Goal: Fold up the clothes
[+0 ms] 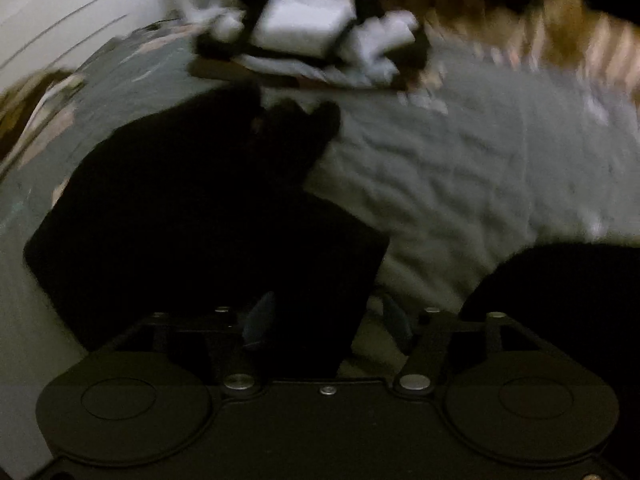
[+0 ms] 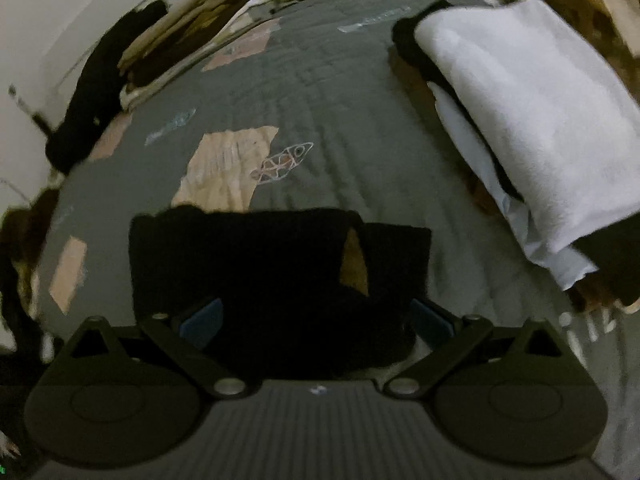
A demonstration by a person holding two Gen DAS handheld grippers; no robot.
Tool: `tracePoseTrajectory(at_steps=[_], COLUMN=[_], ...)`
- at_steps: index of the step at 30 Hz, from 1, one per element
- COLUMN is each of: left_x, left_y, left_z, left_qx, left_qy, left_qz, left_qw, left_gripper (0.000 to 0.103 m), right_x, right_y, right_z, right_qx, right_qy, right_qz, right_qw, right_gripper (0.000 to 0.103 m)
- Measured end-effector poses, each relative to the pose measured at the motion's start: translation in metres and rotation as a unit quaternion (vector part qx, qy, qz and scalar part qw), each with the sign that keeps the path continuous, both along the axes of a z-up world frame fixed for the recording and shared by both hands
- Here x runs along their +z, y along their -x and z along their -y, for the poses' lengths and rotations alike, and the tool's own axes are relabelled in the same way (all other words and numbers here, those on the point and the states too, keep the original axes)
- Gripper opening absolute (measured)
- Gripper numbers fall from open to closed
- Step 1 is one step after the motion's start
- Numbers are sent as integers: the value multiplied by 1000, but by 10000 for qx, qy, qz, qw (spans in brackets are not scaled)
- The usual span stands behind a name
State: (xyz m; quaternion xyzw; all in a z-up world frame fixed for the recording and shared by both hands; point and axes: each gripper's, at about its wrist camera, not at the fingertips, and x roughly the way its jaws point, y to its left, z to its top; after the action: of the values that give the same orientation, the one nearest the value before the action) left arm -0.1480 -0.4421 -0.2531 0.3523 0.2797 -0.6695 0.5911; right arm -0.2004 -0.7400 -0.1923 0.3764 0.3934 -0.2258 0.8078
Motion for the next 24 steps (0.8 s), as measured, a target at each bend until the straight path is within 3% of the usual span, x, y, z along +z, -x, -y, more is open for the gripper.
tracePoseTrajectory(at_steps=[2, 5, 10, 12, 13, 15, 16, 18, 24], left_x=[10, 18, 24, 27, 28, 30, 31, 34, 52], left_y=[-12, -22, -38, -45, -47, -53, -56, -61, -80], left_z=[-6, -9, -4, -4, -4, -3, -3, -1, 28], left_qx=[372, 744, 1186, 1391, 1483, 1658, 1715, 1829, 1942], left_qy=[154, 325, 441, 517, 560, 643, 680, 757, 1065], left_qz=[-384, -603, -764, -809, -828, -867, -886, -915, -902], left_qw=[9985, 9949, 9890, 9856, 9839, 9802, 9788, 9759, 9710], left_gripper=[67, 68, 69, 74, 77, 77, 77, 77, 82], right_x=[-14, -39, -66, -69, -69, -70, -73, -77, -69], right_y=[-4, -11, -28, -31, -31, -29, -28, -23, 7], right_z=[10, 12, 2, -3, -5, -7, -7, -8, -12], right_qx=[-199, -343, -271, -271, -286, -354, -408, -471, -677], right_qy=[-454, -938, -813, -669, -586, -510, -596, -697, -880], right_qz=[-7, -128, -570, -545, -445, -214, -194, -84, 461], right_qw=[9988, 9949, 9947, 9959, 9969, 9978, 9972, 9964, 9927], right_gripper=[100, 100, 100, 95, 89, 38, 30, 21, 16])
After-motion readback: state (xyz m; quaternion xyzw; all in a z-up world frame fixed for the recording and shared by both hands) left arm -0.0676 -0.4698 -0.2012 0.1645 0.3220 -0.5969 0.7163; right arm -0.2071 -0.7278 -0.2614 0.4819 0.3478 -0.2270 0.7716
